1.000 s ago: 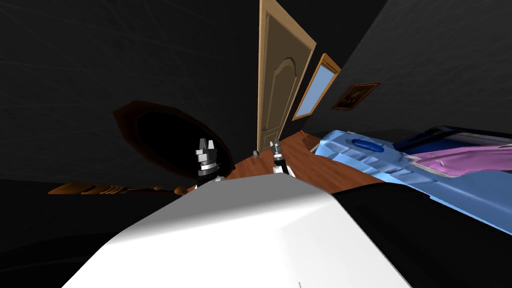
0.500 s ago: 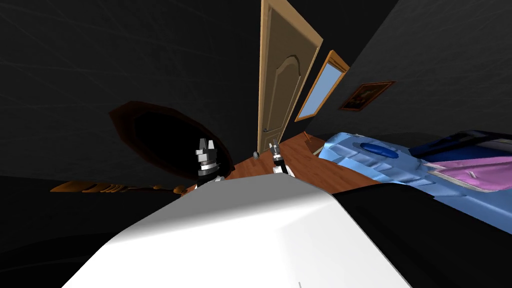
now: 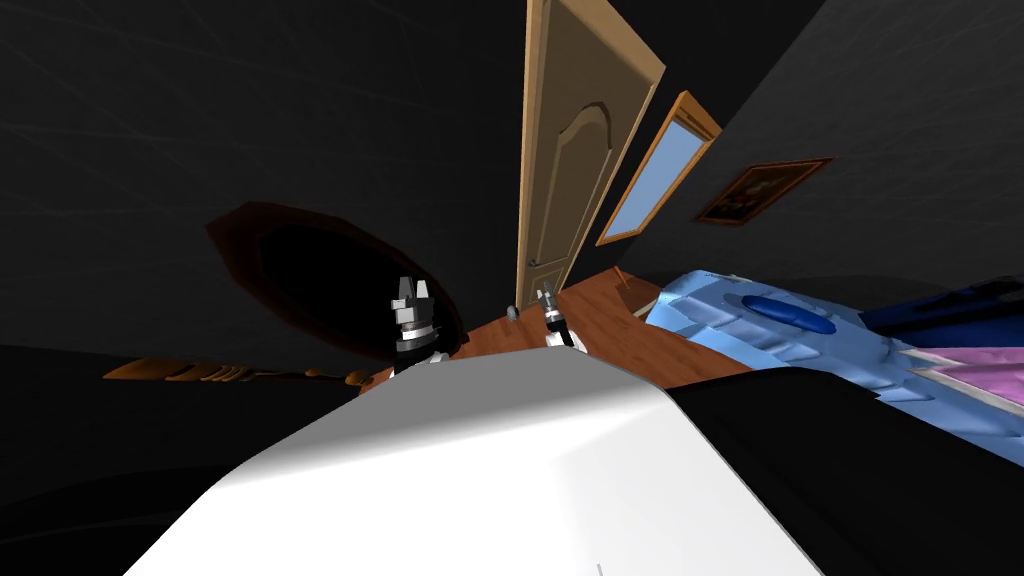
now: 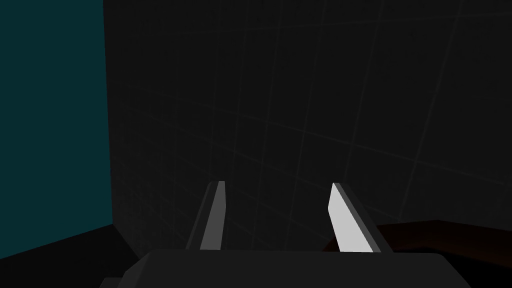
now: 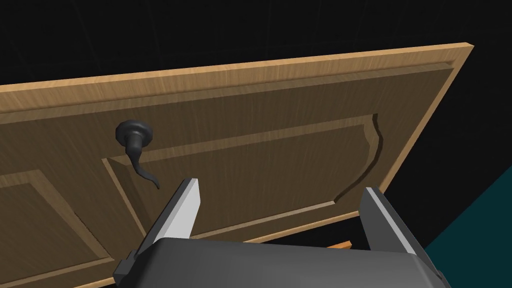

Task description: Pull the door open

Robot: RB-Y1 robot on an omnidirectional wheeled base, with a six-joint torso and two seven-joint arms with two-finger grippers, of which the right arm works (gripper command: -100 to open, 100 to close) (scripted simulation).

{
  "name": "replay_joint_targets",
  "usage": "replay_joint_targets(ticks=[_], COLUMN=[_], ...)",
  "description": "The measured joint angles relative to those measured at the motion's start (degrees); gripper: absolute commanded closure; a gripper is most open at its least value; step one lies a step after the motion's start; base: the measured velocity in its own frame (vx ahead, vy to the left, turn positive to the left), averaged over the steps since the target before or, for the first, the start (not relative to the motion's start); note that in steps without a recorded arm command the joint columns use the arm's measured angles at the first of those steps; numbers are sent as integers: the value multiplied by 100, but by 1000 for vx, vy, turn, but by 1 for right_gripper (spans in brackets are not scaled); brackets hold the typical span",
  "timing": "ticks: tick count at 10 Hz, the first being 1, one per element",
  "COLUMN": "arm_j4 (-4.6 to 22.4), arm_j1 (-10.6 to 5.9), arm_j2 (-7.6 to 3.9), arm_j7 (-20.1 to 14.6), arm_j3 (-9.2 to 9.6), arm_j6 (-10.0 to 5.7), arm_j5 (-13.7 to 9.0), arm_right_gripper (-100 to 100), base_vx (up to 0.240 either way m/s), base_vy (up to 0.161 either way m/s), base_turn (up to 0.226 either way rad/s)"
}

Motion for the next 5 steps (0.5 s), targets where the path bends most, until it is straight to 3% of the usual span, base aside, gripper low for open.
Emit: replay_joint_targets(ticks=[5], arm_j4=[686], arm_j1=[-281], arm_j2=[-206], arm_j7=[-18], arm_j3=[30], arm_j6=[-121], arm_j5=[-94], arm_right_gripper=[-100], base_vx=[77], base_vy=[-83], base_turn=[83])
